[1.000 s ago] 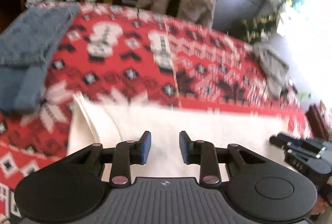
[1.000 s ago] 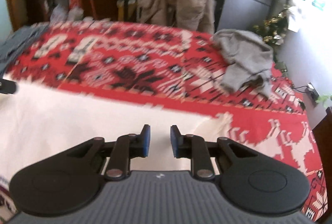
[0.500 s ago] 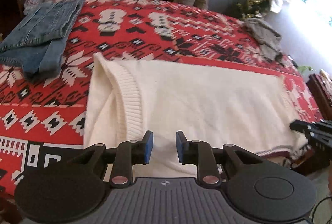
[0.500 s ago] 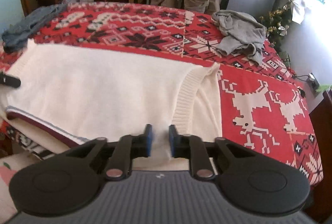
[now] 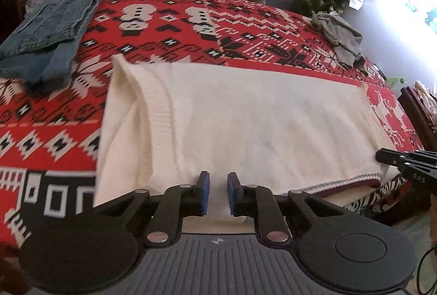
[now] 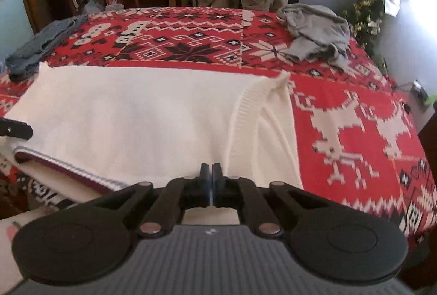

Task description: Fold clothes

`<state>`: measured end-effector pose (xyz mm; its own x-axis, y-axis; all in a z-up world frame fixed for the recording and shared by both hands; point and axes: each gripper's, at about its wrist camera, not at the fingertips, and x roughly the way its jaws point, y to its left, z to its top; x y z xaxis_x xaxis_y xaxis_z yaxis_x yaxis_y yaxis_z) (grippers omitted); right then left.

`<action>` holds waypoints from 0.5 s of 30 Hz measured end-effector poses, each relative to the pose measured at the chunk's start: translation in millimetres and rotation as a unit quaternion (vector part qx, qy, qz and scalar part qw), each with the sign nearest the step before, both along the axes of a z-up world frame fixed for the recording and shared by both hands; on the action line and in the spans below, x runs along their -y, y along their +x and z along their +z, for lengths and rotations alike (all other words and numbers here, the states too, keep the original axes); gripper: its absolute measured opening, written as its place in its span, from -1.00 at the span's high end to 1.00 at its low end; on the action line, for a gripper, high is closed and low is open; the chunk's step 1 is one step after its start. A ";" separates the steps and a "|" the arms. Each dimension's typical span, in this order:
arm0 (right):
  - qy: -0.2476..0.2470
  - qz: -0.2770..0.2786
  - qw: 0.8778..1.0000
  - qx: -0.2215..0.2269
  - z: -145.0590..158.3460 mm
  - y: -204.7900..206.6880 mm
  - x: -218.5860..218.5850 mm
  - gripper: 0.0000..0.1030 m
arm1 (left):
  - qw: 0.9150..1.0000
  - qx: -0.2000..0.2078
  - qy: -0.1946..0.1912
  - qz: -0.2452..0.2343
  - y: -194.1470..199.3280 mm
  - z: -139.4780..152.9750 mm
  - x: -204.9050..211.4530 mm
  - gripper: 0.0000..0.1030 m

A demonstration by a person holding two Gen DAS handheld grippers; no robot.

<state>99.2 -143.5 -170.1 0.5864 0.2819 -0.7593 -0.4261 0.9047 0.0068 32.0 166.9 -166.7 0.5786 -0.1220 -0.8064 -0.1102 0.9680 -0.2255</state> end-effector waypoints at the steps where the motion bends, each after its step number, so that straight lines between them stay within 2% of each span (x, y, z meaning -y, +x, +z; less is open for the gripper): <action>1: 0.003 -0.003 1.000 -0.001 2.2 -1.3 1.8 0.99 | 1.000 0.000 -0.001 0.002 -1.7 1.0 -0.6 0.75; 4: 0.018 -0.005 1.000 0.007 11.7 -4.6 1.3 0.86 | 1.000 0.012 -0.014 -0.003 -2.9 6.1 1.7 0.74; 8: 0.047 0.023 0.999 0.009 20.1 -5.0 -18.5 0.85 | 0.999 0.017 -0.018 -0.034 4.4 6.9 18.0 0.74; 12: -0.001 0.056 0.998 0.009 4.9 -10.7 -42.3 0.85 | 0.998 0.006 0.010 -0.058 1.3 1.5 32.7 0.74; 15: -0.025 0.069 0.997 0.017 -4.1 -22.4 -38.4 0.85 | 0.997 0.008 0.030 -0.068 -8.1 1.2 36.8 0.73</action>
